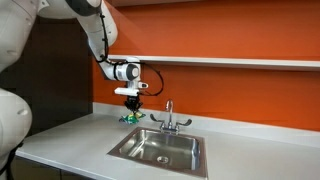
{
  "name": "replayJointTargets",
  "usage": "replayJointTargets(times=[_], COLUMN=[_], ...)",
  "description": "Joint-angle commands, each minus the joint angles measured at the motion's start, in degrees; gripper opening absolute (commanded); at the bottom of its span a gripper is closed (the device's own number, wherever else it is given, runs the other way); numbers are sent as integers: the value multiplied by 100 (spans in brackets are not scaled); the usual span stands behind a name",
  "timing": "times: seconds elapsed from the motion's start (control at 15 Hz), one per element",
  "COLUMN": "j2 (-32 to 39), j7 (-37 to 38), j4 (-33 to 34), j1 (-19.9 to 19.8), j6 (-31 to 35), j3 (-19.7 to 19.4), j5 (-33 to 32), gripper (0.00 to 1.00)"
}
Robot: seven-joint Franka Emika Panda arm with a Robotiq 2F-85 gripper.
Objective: Put the green packet in the sink
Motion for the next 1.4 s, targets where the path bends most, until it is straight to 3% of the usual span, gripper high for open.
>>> replayJointTargets(times=[0.0, 0.73, 1.33], j2=[-255, 122, 804], j7=[205, 235, 151], j4=[-249, -380, -403], j1=[-265, -775, -950], j6=[26, 319, 710], j3=[-121, -661, -631], j5=[-88, -297, -172], gripper=[0, 0, 0])
